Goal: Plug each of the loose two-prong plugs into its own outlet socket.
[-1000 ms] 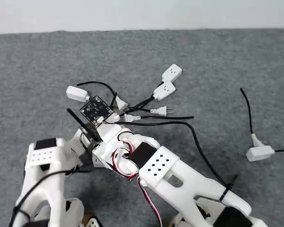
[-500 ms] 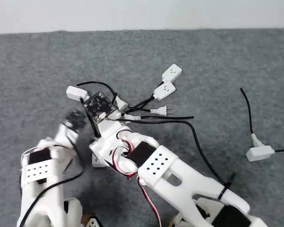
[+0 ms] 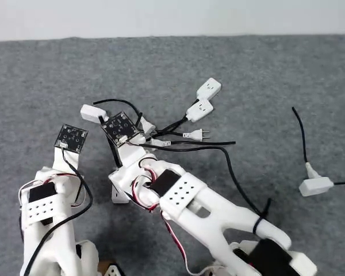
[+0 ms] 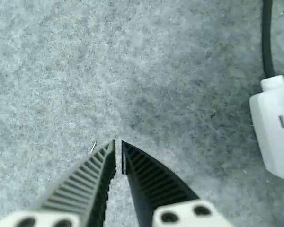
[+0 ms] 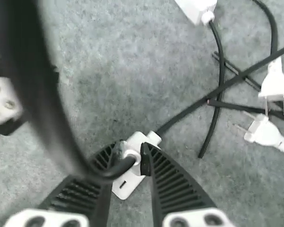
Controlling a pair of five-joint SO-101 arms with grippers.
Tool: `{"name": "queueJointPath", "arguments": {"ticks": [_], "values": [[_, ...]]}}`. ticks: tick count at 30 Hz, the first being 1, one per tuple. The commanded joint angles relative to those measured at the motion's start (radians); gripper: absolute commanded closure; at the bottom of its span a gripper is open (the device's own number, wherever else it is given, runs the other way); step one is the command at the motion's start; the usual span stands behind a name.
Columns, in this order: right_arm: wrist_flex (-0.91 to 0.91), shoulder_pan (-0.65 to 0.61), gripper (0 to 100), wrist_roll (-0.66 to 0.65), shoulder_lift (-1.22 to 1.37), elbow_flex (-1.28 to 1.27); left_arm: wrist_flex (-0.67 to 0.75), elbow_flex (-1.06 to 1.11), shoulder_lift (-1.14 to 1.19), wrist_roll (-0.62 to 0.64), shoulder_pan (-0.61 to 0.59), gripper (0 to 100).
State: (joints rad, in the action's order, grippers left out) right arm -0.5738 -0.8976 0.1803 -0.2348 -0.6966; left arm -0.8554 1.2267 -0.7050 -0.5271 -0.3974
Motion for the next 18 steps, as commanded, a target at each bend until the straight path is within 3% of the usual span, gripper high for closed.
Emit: {"name": "queueJointPath", "arguments": {"ticks": [1,18], "values": [[0.022,0.021,99.1,-0.021,0.027,0.015,0.026,-0.015,-0.017,0.017,-0.006,99],[0.058,0.019,99.1,-0.015,0.045,0.046,0.044,-0.008,-0.017,0.017,-0.006,99]]}}
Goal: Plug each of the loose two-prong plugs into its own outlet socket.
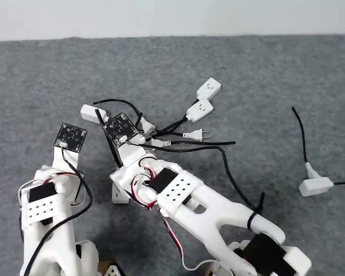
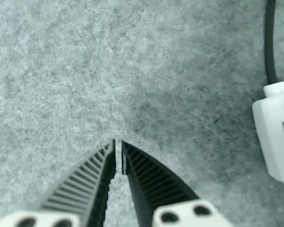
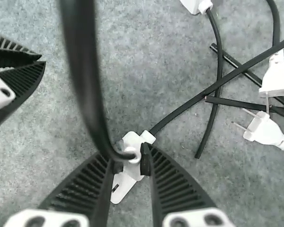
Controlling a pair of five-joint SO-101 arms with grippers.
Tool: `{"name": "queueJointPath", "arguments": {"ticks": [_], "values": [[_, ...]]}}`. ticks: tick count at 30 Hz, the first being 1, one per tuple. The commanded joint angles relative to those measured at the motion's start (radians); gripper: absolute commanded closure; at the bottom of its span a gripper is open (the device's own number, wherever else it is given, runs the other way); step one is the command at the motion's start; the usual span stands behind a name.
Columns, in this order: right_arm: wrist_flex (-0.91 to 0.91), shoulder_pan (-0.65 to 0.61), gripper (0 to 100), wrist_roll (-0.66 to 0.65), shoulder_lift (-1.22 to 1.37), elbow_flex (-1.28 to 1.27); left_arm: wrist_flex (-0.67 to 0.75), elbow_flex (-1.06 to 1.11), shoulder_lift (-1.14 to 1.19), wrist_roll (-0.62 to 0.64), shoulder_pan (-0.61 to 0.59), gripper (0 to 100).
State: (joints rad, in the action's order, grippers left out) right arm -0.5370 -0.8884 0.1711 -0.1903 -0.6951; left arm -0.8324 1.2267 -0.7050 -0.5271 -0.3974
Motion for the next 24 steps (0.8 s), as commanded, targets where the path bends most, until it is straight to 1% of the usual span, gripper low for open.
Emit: {"name": "queueJointPath", "arguments": {"ticks": [1,11,14,19,24], "values": [[0.021,0.010,99.1,-0.006,0.001,0.046,0.021,-0.008,-0.017,0.017,-0.006,99],[0.015,0.004,99.1,0.018,-0.001,0.068,0.021,-0.008,-0.017,0.015,-0.006,99],[0.016,0.004,99.1,0.020,-0.002,0.071,0.023,-0.013,-0.020,0.018,-0.026,99],[-0.015,0.004,99.1,0.023,-0.002,0.097,0.068,-0.027,-0.017,0.097,-0.074,99],[-0.015,-0.012,99.1,0.023,-0.002,0.097,0.071,-0.027,-0.017,0.103,-0.078,99]]}}
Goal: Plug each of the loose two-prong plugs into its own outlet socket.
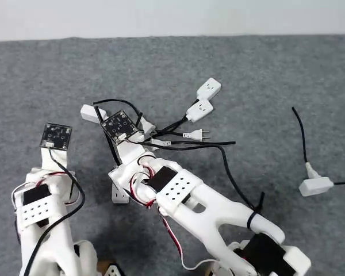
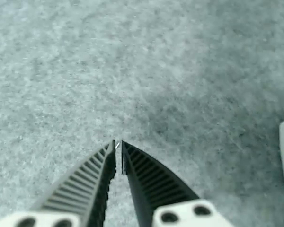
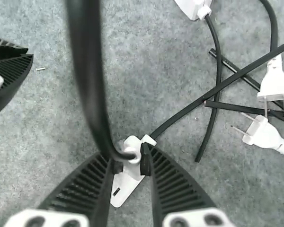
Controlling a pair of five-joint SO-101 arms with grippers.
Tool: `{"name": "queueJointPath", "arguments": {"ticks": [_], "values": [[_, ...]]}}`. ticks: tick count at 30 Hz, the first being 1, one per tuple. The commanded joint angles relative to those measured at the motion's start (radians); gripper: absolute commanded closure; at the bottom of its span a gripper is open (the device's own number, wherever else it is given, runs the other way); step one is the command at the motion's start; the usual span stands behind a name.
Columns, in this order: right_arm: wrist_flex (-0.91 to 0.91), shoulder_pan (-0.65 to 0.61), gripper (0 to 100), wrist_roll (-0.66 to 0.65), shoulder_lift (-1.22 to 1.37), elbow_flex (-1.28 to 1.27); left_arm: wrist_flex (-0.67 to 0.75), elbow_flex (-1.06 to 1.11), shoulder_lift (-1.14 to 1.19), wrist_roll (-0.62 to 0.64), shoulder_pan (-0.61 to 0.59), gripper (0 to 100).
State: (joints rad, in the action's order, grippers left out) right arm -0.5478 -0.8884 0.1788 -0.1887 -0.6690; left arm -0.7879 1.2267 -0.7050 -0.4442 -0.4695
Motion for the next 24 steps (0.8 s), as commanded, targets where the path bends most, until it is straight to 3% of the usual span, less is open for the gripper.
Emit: {"name": "queueJointPath", "arguments": {"ticks": [1,24], "values": [[-0.004,-0.012,99.1,0.015,-0.002,0.069,0.026,-0.027,-0.017,0.020,-0.006,99],[0.044,-0.008,99.1,-0.023,0.094,0.043,0.028,-0.041,-0.015,0.058,-0.023,98]]}}
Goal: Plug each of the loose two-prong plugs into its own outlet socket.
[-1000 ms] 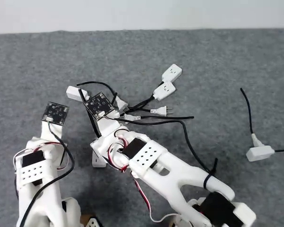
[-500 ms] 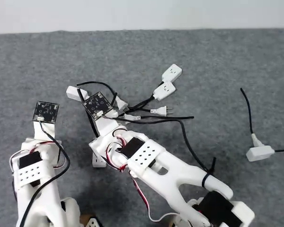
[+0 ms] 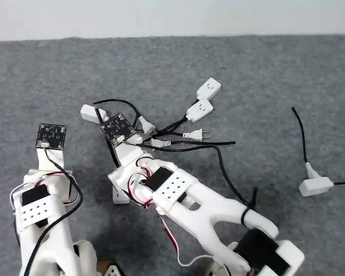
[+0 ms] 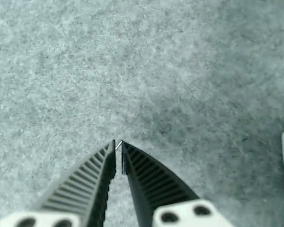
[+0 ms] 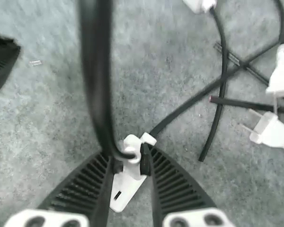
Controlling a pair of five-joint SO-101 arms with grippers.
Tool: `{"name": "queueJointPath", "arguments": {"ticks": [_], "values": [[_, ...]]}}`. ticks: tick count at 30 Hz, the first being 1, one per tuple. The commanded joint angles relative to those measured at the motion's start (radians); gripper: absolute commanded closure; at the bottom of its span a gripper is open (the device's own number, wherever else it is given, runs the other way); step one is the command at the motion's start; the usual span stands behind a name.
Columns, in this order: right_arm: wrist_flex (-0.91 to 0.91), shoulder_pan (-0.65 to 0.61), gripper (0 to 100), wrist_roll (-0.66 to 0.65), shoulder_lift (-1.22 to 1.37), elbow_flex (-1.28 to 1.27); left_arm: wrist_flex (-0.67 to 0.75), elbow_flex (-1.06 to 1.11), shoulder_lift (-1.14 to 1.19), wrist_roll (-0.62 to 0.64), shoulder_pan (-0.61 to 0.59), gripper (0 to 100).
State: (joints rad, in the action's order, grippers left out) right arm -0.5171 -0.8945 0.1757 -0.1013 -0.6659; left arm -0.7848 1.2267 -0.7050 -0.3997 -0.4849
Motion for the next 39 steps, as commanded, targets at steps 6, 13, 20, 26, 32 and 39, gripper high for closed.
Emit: {"name": "queueJointPath", "arguments": {"ticks": [6,13,20,26,32,39], "values": [[0.004,-0.004,99.1,-0.025,-0.001,0.035,0.025,-0.039,-0.014,0.014,-0.008,98],[-0.136,-0.027,99.1,-0.069,-0.001,-0.011,0.037,-0.030,-0.014,0.012,-0.008,98],[-0.214,-0.047,99.1,-0.115,0.030,-0.003,0.037,-0.030,-0.014,0.012,-0.008,98],[-0.216,-0.058,93.7,-0.083,0.061,0.069,0.038,-0.030,-0.014,0.012,-0.008,98],[-0.363,-0.125,69.3,0.229,0.044,0.183,0.115,-0.042,-0.015,0.141,-0.100,98],[-0.377,-0.150,62.9,0.407,0.056,0.232,0.187,-0.047,-0.014,0.273,-0.232,97]]}}
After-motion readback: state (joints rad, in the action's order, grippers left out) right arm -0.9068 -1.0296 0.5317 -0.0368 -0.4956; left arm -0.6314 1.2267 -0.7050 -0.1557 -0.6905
